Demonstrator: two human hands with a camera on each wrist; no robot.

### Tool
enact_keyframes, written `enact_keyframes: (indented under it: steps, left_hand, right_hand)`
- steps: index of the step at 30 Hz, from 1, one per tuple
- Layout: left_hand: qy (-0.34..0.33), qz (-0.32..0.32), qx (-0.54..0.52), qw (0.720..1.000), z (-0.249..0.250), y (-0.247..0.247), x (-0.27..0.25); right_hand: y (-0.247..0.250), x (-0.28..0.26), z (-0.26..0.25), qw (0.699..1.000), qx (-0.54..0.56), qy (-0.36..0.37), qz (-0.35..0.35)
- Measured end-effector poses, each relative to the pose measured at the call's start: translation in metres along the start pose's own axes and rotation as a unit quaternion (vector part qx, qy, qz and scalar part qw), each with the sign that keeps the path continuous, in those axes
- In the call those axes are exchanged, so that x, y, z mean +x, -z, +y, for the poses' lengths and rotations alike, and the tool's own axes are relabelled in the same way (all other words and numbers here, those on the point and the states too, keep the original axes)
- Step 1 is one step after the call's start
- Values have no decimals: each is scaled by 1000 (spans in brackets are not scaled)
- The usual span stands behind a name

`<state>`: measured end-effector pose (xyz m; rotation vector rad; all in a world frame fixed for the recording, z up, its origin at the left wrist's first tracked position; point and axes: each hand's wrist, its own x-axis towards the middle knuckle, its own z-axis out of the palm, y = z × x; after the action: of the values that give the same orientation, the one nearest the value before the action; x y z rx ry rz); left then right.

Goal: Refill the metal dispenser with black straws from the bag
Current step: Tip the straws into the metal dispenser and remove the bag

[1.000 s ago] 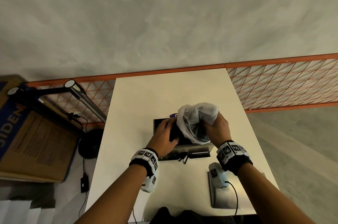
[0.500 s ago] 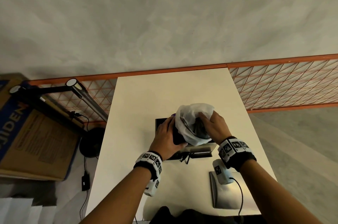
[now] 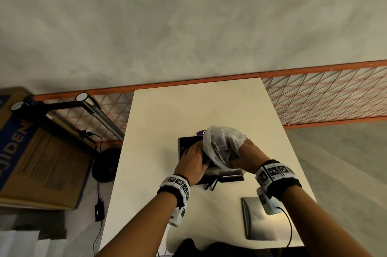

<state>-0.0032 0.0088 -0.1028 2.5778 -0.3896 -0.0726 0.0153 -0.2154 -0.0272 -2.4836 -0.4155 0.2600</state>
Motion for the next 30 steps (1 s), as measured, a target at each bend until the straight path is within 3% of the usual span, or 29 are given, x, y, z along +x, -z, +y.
enact_keyframes:
  steps: [5, 9, 15, 22, 27, 30]
  left_hand:
    - [9, 2, -12, 1000, 1, 2, -1]
    - [21, 10, -31, 999, 4, 5, -1]
    - [37, 27, -73, 996, 4, 4, -1]
    - [22, 18, -99, 995, 2, 3, -4]
    - [12, -8, -86, 996, 2, 6, -5]
    - [18, -13, -79, 997, 4, 6, -5]
  right_hand:
    - [-19, 10, 21, 995, -85, -45, -3]
    - [-31, 24, 38, 994, -78, -81, -12]
    - [-2, 15, -2, 990, -57, -124, -20]
    - [0, 12, -8, 992, -62, -101, -46]
    - [-32, 28, 36, 991, -71, -102, -48]
    - [-14, 15, 7, 991, -84, -103, -27]
